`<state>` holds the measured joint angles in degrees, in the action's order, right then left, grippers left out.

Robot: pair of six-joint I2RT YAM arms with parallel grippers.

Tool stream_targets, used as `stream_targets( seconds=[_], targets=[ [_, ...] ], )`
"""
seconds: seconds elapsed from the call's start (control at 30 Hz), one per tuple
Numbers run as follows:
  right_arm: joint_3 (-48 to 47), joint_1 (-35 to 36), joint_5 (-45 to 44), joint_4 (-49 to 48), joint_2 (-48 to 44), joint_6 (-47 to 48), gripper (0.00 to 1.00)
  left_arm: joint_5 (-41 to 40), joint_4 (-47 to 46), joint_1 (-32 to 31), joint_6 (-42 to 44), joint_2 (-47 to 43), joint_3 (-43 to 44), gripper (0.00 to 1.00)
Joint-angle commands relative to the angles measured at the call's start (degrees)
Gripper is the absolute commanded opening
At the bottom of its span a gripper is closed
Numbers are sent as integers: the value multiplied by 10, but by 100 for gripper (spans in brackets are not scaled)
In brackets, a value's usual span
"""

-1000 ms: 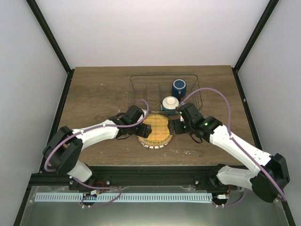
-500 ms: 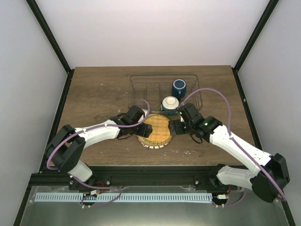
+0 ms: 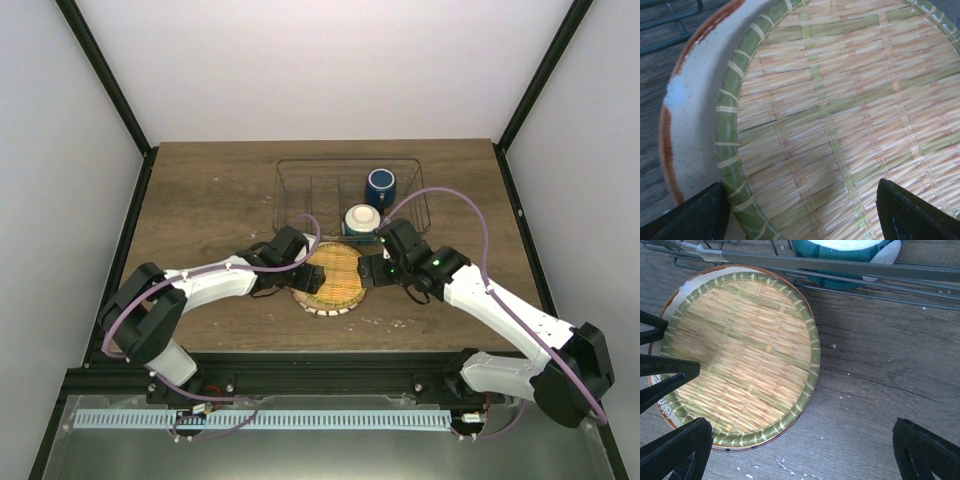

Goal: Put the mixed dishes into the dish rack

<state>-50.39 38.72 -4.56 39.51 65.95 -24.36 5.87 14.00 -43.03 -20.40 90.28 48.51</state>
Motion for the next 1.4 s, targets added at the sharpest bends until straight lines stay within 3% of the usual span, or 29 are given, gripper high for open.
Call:
stream_targets(
  seconds=[0.0, 0.3, 0.63, 0.93, 1.1, 1.37],
  targets=[
    [1, 1, -9, 8, 0, -4, 100, 27, -27, -1, -7, 21, -21, 81],
    [1, 3, -9, 10, 3, -4, 100, 64, -87, -1, -39, 8, -77, 73],
    [-5, 6, -13, 17, 8, -7, 100, 82, -131, 0, -55, 10, -108, 31],
    [-10, 8, -18, 24, 14, -10, 100, 86, -144, 2, -53, -11, -124, 6],
    [-22, 8, -10, 25, 8, -10, 100, 81, -131, 2, -51, -69, -129, 0],
    [-5, 8, 53, -27, -15, -10, 100, 71, -95, 11, -55, -187, -144, 0]
  ],
)
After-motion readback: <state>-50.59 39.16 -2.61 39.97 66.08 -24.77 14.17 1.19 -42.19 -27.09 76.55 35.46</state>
